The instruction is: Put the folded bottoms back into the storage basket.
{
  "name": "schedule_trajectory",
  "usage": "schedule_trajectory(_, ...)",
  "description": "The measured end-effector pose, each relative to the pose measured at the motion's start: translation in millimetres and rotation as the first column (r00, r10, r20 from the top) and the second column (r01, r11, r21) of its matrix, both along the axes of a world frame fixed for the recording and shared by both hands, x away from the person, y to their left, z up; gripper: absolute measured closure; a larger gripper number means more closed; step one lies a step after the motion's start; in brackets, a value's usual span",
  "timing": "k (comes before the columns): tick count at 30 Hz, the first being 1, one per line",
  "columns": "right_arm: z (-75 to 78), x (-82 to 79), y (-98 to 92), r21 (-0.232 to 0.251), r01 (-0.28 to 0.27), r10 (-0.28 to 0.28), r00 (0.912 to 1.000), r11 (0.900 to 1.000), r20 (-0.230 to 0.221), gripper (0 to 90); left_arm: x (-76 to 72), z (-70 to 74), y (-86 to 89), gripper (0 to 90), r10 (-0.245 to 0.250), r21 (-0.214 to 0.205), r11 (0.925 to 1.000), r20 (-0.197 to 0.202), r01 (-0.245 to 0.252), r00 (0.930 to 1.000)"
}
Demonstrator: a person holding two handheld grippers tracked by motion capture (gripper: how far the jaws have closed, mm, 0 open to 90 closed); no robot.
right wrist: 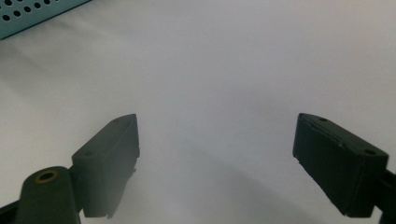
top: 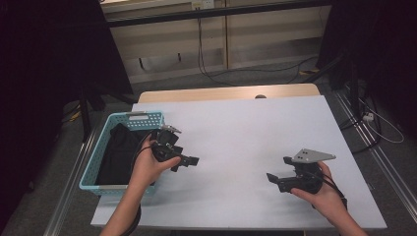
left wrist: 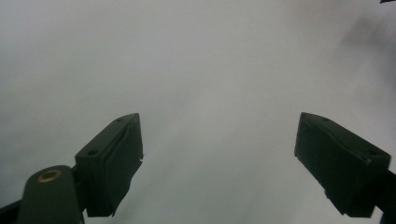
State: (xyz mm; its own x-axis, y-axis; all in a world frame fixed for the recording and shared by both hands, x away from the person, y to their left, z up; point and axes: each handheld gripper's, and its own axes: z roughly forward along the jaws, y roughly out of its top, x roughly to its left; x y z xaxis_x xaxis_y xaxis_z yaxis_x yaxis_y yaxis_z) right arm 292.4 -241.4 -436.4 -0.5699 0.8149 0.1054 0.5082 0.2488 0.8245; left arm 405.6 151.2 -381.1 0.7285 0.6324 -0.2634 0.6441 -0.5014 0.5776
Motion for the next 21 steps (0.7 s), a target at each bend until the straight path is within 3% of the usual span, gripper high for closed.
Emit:
schedule_trajectory(7,-4.2,-4.1,-1.7,-0.001,0.0,0.0,0.9999,1.0,-0.014,13.9,-10.8,-4.0,3.3,14.7,-0.02,-0.006,0.9998,0.008,0.02,0.9998)
schedule_trajectory(21,-2.6,-15.6,-12.4,-0.003,0.006,-0.006,0.9996,1.0,-0.029,12.8,-25.5,-19.9,9.0,11.5,-0.04,-0.032,0.9987,-0.012,0.039,0.9991)
